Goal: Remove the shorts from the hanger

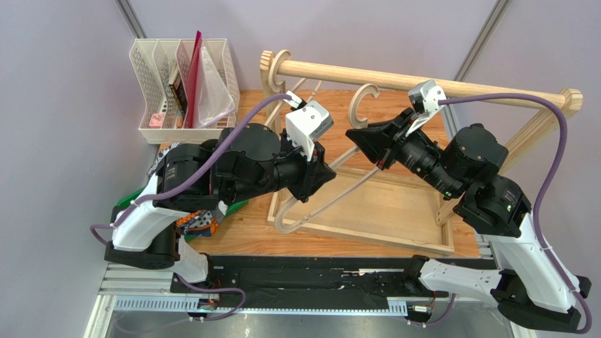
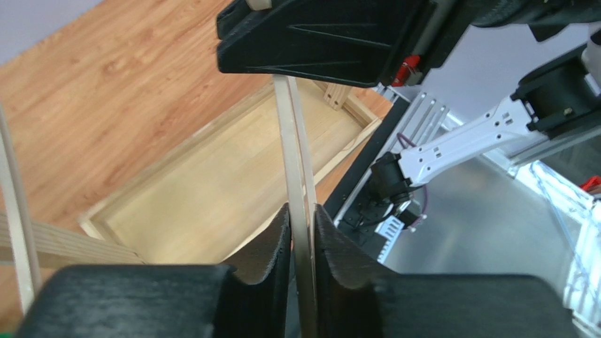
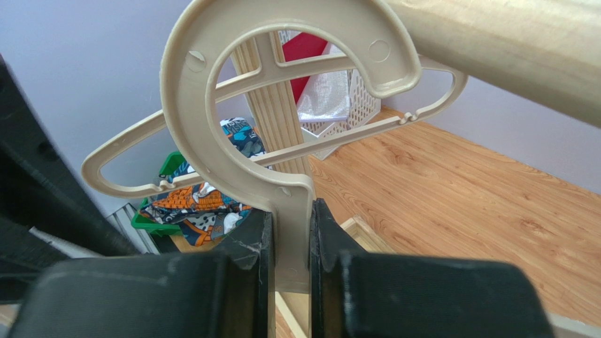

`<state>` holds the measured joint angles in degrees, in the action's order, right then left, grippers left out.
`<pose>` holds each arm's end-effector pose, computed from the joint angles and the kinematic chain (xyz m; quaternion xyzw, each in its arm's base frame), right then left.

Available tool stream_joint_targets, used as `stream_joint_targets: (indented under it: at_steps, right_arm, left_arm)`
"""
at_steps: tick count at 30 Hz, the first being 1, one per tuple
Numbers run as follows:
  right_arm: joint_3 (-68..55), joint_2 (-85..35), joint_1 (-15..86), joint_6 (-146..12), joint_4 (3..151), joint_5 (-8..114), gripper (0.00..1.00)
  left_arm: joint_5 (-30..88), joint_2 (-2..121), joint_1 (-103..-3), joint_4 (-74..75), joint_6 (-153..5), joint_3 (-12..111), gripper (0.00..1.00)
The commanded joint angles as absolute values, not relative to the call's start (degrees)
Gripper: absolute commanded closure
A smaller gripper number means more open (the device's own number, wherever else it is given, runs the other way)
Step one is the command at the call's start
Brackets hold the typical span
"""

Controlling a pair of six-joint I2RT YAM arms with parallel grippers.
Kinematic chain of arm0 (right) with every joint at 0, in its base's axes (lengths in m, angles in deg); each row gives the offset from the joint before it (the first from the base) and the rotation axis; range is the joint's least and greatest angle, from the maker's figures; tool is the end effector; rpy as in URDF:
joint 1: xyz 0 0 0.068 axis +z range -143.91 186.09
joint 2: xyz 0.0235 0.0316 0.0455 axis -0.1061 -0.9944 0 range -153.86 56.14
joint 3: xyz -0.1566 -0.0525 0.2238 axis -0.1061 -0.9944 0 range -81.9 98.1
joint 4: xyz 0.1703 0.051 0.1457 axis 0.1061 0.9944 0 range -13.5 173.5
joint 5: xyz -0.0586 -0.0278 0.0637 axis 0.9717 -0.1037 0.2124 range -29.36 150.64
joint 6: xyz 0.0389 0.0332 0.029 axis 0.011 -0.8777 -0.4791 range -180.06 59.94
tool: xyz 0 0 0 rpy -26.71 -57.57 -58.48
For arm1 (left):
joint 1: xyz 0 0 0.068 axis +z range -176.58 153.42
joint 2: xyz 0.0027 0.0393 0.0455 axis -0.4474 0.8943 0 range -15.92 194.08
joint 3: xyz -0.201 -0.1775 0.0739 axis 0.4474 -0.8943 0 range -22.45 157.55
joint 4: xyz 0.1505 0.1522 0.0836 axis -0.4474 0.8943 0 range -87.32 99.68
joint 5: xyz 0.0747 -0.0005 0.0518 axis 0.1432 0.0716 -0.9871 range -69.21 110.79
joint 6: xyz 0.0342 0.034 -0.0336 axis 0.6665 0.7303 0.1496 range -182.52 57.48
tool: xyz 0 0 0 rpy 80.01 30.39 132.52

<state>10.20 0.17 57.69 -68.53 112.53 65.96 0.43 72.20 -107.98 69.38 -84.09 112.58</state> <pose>0.0780 0.0921 0.5099 -0.2289 0.6684 0.3255 0.6285 0.0474 -0.2139 0.5393 0.3135 0.7486 -0.3529 0.4656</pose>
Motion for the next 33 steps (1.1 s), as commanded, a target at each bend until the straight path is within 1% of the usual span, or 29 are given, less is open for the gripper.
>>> stream_joint_targets:
  at_steps: [1, 2, 3, 4, 5, 7, 8, 10, 11, 12, 14, 16, 24, 28, 33]
  right_arm:
    - [14.0, -0.4, 57.6, -70.3, 108.9, 64.5, 1.0]
    - [14.4, -0.5, 57.6, -70.5, 109.3, 65.6, 1.0]
    - [14.6, -0.4, 57.7, -70.8, 110.1, 66.2, 0.98]
    - [14.8, -0.4, 57.7, -71.0, 110.5, 67.3, 0.94]
    - [14.9, -0.2, 57.6, -71.1, 110.9, 67.8, 0.8]
    - [15.7, -0.1, 57.5, -71.3, 112.6, 69.7, 0.61]
    - [16.0, 0.0, 57.6, -71.7, 113.2, 70.5, 0.41]
    - [16.7, 0.2, 57.7, -72.1, 114.9, 73.3, 0.25]
    - [16.7, 0.5, 57.6, -72.5, 115.2, 74.1, 0.15]
    - [16.4, 1.5, 57.6, -72.6, 115.4, 74.9, 0.11]
    - [16.2, 2.3, 57.6, -72.8, 115.4, 76.0, 0.08]
    - [15.9, 3.7, 57.6, -73.1, 115.4, 76.1, 0.07]
    - [14.6, 7.7, 57.6, -74.3, 117.0, 76.4, 0.08]
    - [13.9, 9.9, 57.6, -73.9, 118.7, 78.7, 0.08]
    - [16.0, 13.5, 57.6, -72.1, 122.1, 80.5, 0.09]
  left_arm:
    - [-1.7, 70.3, -108.1, 67.3, -83.7, 111.9, 0.87]
    - [-2.8, 69.9, -108.2, 67.1, -83.5, 111.7, 0.9]
    - [-6.1, 69.2, -108.2, 67.4, -83.7, 111.4, 1.0]
    - [-8.1, 68.7, -108.2, 68.0, -83.7, 111.2, 1.0]
    - [-10.0, 68.4, -108.1, 68.3, -84.3, 111.0, 1.0]
    - [-14.7, 66.9, -108.1, 68.4, -84.5, 109.8, 1.0]
    - [-15.8, 66.3, -108.1, 68.0, -84.2, 109.1, 1.0]
    - [-17.9, 64.5, -108.1, 66.4, -83.6, 107.1, 1.0]
    - [-18.2, 64.0, -108.2, 66.1, -83.5, 106.8, 1.0]
    - [-19.2, 63.1, -108.2, 65.2, -83.4, 106.0, 1.0]
    - [-20.0, 62.2, -108.2, 64.0, -82.3, 105.0, 1.0]
    - [-21.1, 60.9, -108.1, 61.8, -81.2, 103.3, 1.0]
    - [-20.9, 61.3, -102.5, 63.1, -83.0, 103.6, 1.0]
    - [-19.6, 61.9, -100.1, 64.1, -84.7, 103.4, 1.0]
    - [-17.9, 63.1, -96.8, 67.2, -87.1, 102.9, 1.0]
